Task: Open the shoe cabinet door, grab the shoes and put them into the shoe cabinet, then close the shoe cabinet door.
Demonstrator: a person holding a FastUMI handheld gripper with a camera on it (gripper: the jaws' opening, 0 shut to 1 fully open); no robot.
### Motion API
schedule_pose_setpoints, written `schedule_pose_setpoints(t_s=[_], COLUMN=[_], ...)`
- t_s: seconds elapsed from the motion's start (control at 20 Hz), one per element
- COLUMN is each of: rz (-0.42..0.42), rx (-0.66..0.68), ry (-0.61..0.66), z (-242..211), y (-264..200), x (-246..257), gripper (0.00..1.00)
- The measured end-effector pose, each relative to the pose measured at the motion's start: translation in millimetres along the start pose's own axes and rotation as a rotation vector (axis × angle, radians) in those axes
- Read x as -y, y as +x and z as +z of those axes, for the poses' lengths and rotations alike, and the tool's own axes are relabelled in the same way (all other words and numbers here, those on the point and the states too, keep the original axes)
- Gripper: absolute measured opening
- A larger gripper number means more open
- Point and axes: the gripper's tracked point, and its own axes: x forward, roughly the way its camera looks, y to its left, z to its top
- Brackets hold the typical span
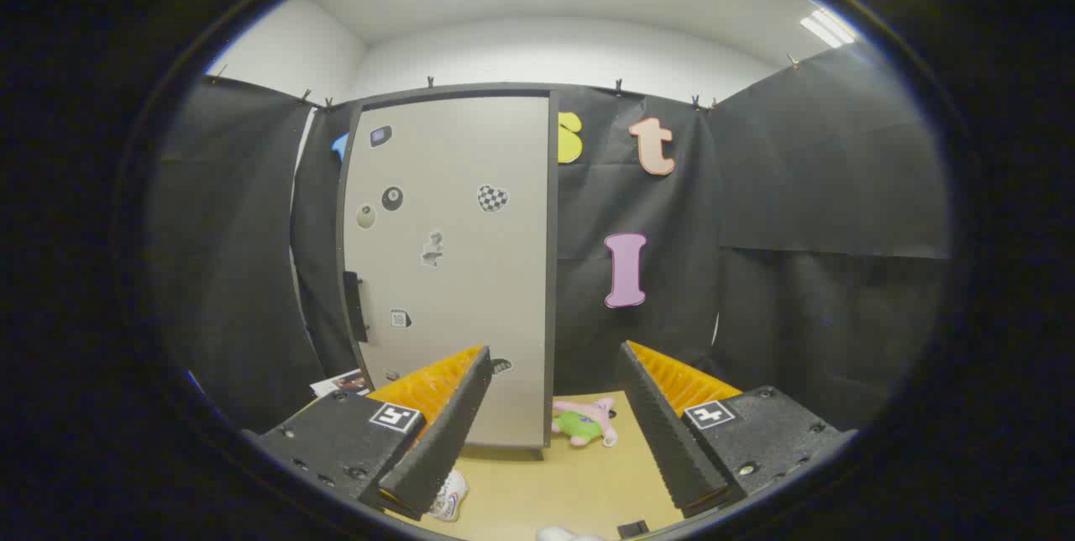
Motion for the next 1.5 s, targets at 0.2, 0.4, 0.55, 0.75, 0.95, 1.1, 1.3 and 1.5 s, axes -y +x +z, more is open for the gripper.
schedule_pose_setpoints(t_s=[0.2, 0.4, 0.55, 0.75, 0.95, 1.1, 1.3, 1.5], rz=[-0.015, -0.018, -0.012, -0.001, 0.002, 0.035, 0.104, 0.166], rx=[0.001, -0.001, 0.0, 0.001, 0.009, -0.005, -0.023, -0.02], ry=[-0.006, -0.023, -0.031, -0.027, -0.037, -0.028, -0.021, -0.003], z=[-4, -7, -8, -7, -3, -9, -19, -28], y=[2, 4, 6, 10, 19, 34, 64, 101], x=[5, 4, 2, -2, -13, -37, -92, -161], gripper=[0.99, 0.99, 0.99, 0.99, 0.99, 0.99, 0.99, 0.99])
